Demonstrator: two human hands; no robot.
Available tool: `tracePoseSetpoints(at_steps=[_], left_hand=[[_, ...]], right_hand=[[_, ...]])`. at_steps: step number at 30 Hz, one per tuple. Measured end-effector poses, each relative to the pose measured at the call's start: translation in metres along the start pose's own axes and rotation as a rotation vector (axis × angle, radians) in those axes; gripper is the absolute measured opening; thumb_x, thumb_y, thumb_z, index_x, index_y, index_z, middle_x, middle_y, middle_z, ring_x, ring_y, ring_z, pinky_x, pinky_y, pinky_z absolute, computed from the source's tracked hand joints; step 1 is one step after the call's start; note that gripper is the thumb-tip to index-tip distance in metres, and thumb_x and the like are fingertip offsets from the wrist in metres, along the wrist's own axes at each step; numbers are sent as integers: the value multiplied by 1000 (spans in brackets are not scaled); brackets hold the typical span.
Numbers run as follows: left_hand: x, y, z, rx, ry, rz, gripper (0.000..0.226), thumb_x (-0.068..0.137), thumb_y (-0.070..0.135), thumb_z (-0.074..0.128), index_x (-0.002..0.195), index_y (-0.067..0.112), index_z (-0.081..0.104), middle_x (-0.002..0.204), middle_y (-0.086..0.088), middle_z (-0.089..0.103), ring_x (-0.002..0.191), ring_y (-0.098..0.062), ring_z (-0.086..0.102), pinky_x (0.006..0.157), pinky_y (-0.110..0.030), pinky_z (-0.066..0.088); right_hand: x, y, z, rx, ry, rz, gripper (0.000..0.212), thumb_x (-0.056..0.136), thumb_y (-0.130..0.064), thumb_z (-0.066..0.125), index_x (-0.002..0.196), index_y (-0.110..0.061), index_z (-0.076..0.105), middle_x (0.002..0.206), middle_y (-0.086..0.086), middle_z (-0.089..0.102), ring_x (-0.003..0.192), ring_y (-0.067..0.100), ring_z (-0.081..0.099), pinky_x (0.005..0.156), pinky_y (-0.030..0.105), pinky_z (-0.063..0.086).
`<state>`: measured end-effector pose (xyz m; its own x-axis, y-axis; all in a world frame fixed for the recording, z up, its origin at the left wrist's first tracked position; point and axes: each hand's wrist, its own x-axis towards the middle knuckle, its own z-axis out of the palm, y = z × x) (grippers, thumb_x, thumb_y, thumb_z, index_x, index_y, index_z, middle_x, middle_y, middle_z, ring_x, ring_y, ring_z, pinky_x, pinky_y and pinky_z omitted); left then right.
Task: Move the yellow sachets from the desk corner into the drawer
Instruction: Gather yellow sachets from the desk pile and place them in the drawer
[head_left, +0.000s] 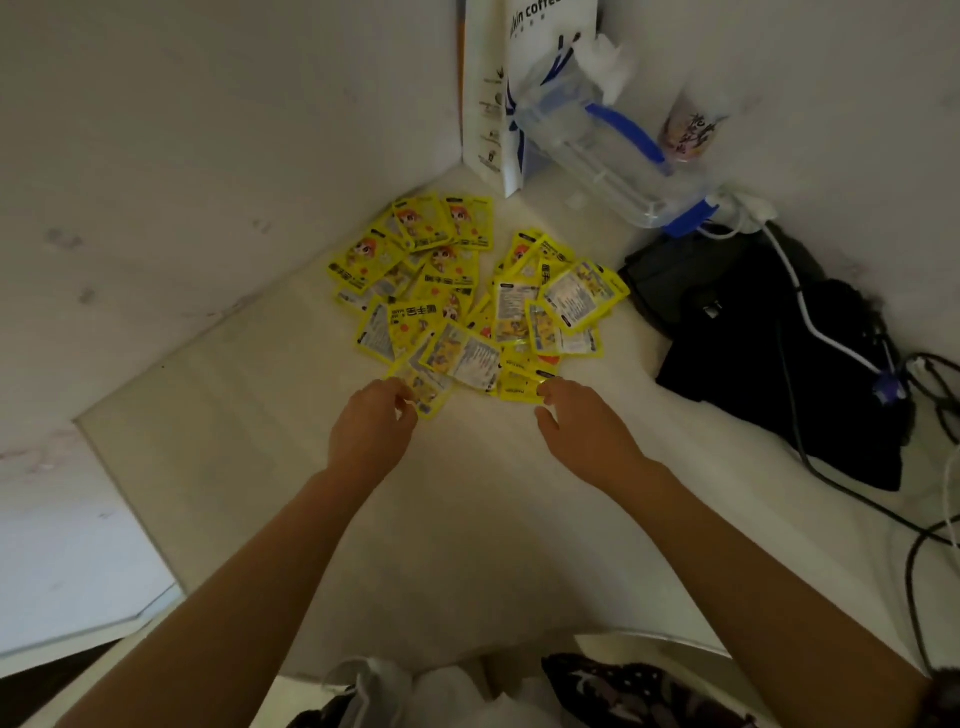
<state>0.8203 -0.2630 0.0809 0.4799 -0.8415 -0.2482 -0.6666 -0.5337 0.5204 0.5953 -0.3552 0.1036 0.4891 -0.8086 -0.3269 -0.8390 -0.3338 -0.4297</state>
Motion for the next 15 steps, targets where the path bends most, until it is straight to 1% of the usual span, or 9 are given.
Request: tracePoseSetpoints(at_steps=[3, 7, 9, 12, 15], left_hand=[[26, 8, 0, 20, 5, 28, 24, 88, 18, 59, 111, 11, 62, 111, -12, 59, 101, -33, 57, 83, -43, 47], [52, 20, 4, 84, -27, -30, 42, 86, 18, 61, 127, 12, 52, 130, -13, 48, 120, -35, 45, 94, -46, 43], [62, 26, 8, 101, -24, -70, 49, 84, 16, 61, 131, 12, 49, 132, -14, 45, 122, -37, 42, 95, -47, 42], [70, 31, 17, 133, -49, -113, 54, 79, 15, 63, 130, 12, 46, 130, -15, 45, 120, -38, 41, 91, -48, 43], [71, 31, 25, 169, -70, -124, 58, 78, 19, 68, 132, 13, 45, 131, -13, 42, 120, -37, 39, 93, -47, 42]], right_hand=[[31, 10, -13, -38, -19, -2, 37, 98, -26, 44, 131, -10, 47, 126, 14, 54, 115, 32, 50, 92, 44, 46], [74, 24, -36, -126, -8, -10, 33, 96, -19, 46, 128, -9, 48, 124, 16, 51, 113, 35, 49, 89, 45, 46], [96, 29, -47, -179, -9, -16, 35, 95, -15, 46, 130, -10, 46, 126, 16, 49, 113, 35, 47, 88, 46, 46], [127, 37, -59, -292, 11, -70, 43, 91, -6, 48, 134, -11, 43, 131, 16, 48, 116, 36, 47, 88, 45, 46], [150, 44, -61, -361, 18, -157, 52, 84, 6, 49, 134, -8, 45, 131, 18, 50, 117, 39, 48, 92, 44, 41]])
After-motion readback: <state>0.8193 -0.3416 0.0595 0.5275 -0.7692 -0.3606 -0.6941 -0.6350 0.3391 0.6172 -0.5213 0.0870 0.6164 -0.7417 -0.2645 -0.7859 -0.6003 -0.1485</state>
